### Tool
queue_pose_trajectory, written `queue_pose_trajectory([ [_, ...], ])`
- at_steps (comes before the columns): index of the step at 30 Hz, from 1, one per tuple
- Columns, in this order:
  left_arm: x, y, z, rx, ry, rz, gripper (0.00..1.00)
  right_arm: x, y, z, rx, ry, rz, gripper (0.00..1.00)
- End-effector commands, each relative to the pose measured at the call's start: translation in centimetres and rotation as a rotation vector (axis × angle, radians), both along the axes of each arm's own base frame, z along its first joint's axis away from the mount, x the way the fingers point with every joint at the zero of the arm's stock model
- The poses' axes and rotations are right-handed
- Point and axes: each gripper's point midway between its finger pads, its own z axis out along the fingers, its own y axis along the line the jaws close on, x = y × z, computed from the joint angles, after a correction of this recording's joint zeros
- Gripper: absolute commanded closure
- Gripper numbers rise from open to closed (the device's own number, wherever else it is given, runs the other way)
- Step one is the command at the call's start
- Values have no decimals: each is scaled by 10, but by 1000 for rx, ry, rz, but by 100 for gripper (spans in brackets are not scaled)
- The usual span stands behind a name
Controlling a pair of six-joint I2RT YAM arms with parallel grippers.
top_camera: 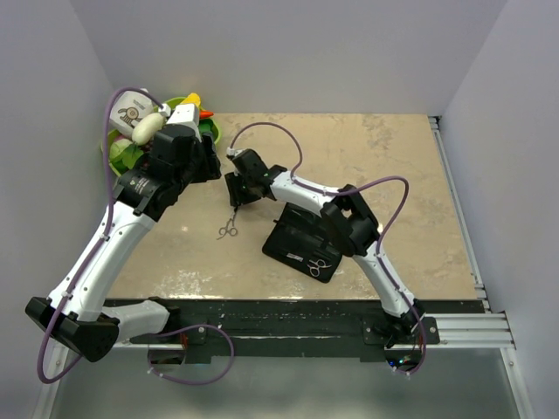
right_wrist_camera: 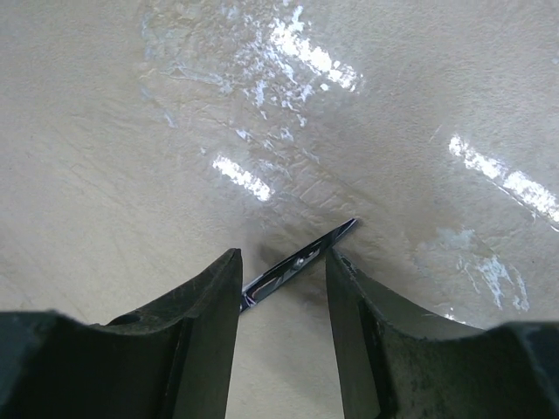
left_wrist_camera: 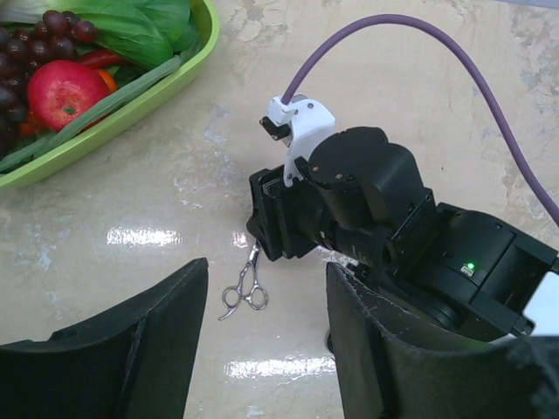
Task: Sort the hair-cutting tools
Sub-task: Move the scissors to the center of the board.
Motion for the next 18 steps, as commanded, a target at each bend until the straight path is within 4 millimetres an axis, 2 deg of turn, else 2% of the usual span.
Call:
queue_pose_trajectory([
  [1, 3, 0, 10, -7, -40, -3, 39, -45, -24, -74, -217, 147, 24, 53],
  [5, 3, 1, 9, -6, -39, -3, 39, -55, -25, -74, -235, 150, 27, 50],
  [7, 2, 2, 8, -3, -38, -2, 39, -58, -32, -75, -253, 151, 14, 50],
  [12, 1, 3, 7, -3, -41, -2, 39, -69, -38, -61, -254, 149, 12, 49],
  [18, 1, 3, 2, -4, -38, -5, 39, -93, -36, -71, -300, 157, 45, 49],
])
